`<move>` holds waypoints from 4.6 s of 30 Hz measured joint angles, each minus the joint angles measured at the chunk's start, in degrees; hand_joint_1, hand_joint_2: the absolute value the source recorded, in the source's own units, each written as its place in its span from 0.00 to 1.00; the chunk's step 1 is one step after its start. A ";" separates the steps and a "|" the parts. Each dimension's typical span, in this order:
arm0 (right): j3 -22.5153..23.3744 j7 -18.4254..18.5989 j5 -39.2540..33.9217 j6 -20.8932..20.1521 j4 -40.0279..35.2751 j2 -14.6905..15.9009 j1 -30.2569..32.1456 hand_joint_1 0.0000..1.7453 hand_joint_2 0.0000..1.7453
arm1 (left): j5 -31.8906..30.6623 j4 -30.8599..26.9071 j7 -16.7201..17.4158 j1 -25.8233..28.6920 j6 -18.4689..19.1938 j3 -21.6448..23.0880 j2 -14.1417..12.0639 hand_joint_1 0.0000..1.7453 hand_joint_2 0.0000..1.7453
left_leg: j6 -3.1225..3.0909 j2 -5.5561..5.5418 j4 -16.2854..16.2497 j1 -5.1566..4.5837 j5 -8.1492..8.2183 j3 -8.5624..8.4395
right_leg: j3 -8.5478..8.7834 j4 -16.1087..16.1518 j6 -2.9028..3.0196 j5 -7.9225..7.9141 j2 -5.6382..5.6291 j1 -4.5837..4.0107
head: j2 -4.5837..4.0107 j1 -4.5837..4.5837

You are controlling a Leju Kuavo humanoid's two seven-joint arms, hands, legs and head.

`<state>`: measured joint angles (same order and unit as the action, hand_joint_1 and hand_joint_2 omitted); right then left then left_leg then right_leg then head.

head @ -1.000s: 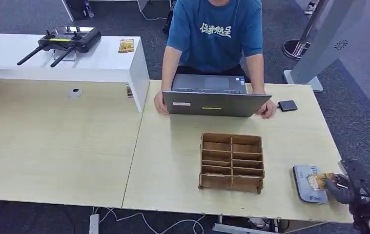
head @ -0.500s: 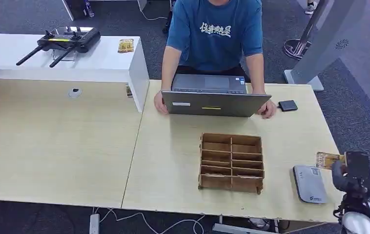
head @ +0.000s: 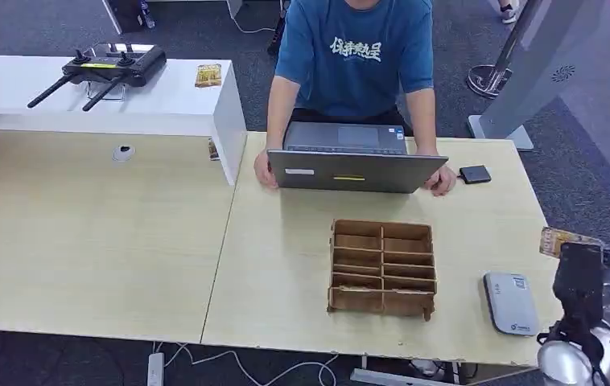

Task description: Pass the card to the sensor for recognition and then transmit it.

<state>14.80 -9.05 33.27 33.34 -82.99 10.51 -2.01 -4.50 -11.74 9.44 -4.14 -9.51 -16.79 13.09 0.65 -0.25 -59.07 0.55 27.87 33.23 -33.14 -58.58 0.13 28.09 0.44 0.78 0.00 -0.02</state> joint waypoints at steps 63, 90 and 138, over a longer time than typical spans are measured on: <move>-30.36 17.40 34.26 -1.54 24.57 -14.84 -44.63 1.00 1.00 | -7.15 0.00 5.90 0.79 4.09 5.92 -0.07 0.00 0.00 | 0.16 -0.05 0.00 0.02 -0.19 0.02 | -0.08 -0.09 0.09 -0.09 -0.01 -0.02 | 0.00 -0.04; -31.08 17.90 34.48 -1.73 29.79 -16.24 -46.06 0.00 1.00 | -7.54 0.00 6.03 0.77 4.07 6.19 -0.07 0.00 0.00 | 0.16 -0.06 -0.01 0.02 -0.19 0.02 | -0.08 -0.09 0.09 -0.09 0.00 -0.02 | 0.00 -0.02; -31.13 19.24 50.07 4.56 12.60 -8.83 -33.30 0.00 1.00 | -6.93 0.00 5.92 0.86 4.28 5.64 -0.46 0.00 0.00 | 0.16 -0.03 -0.02 0.02 -0.19 -0.01 | -0.09 -0.07 0.09 -0.09 -0.02 -0.02 | 0.02 -0.02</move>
<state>-16.33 10.19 83.35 37.90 -70.40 1.68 -35.31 -11.43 -11.74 15.37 -3.29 -5.22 -11.15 12.63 0.81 -0.28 -59.09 0.57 27.68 33.21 -33.23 -58.65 0.22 28.00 0.42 0.76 0.02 -0.04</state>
